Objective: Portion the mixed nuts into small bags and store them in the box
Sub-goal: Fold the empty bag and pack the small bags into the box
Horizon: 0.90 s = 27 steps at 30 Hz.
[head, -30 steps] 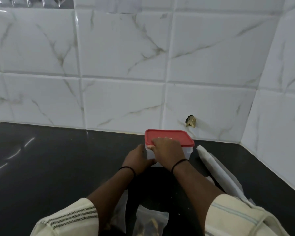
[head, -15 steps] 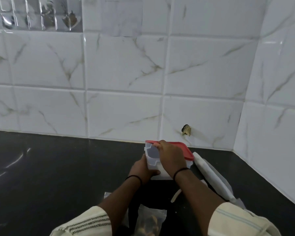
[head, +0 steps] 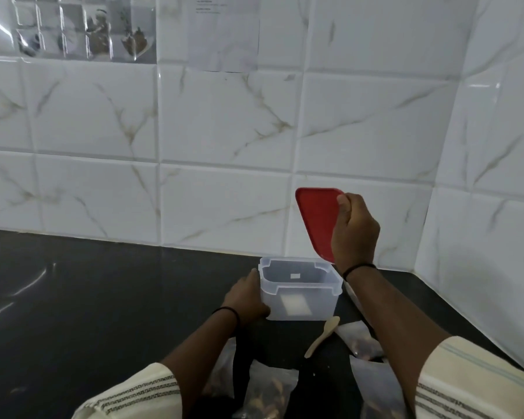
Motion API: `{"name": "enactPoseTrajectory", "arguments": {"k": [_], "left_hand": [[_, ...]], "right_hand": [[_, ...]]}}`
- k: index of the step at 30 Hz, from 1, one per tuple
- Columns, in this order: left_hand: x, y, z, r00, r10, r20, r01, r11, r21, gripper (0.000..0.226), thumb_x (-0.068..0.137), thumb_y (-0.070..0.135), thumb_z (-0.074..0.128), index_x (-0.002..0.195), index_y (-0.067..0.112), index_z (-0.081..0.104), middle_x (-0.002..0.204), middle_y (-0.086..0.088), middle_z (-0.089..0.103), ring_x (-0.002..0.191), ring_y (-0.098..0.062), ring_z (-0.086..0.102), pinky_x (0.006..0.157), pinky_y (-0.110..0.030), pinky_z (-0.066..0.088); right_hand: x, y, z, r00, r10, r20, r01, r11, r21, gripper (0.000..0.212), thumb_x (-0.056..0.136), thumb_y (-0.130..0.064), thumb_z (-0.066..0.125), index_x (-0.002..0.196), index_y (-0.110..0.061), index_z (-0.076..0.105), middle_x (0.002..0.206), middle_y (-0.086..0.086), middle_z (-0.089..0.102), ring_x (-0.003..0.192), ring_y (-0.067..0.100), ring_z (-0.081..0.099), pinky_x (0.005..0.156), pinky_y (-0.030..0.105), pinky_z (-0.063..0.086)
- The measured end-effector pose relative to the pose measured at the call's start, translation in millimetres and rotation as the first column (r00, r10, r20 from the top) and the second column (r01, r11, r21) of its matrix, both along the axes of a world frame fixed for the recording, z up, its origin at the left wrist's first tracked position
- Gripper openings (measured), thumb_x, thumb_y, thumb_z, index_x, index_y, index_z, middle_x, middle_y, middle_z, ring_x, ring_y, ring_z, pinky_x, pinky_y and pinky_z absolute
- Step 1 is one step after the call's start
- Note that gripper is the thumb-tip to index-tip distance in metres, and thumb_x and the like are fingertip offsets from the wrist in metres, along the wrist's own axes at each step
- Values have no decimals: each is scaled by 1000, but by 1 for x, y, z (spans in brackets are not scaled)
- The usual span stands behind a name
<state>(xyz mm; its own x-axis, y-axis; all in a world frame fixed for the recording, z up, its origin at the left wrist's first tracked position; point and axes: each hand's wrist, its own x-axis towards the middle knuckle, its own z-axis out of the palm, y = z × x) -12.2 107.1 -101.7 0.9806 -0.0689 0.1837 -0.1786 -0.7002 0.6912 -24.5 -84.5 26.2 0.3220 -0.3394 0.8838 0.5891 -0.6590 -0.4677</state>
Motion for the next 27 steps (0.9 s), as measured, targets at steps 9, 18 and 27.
{"name": "enactPoseTrajectory", "arguments": {"k": [9,18,27], "left_hand": [[-54,20,73,951,66,301,152,750,-644,63,83,56,65,131,16,53,121,1,63,110,-17,62,87,-28,52],[-57,85,48,880,437,186,-219,721,-658,27,95,16,59,120,7,52,117,-14,61,96,-26,58,82,-34,47],[-42,161,-6,805,579,-130,-593,788,-162,49,90,31,62,132,11,46,126,-17,59,110,-35,58,87,-40,47]], "right_hand": [[-38,56,24,939,268,-214,-261,963,63,33,106,-35,39,81,-20,54,68,-12,52,64,3,48,59,27,30],[-29,57,-14,596,382,-706,-419,898,132,27,99,-39,51,92,-15,62,88,10,72,69,20,64,70,39,56],[-18,29,-41,549,228,-804,-385,923,-1,20,99,-28,54,92,-13,66,86,9,71,70,19,64,68,32,56]]}}
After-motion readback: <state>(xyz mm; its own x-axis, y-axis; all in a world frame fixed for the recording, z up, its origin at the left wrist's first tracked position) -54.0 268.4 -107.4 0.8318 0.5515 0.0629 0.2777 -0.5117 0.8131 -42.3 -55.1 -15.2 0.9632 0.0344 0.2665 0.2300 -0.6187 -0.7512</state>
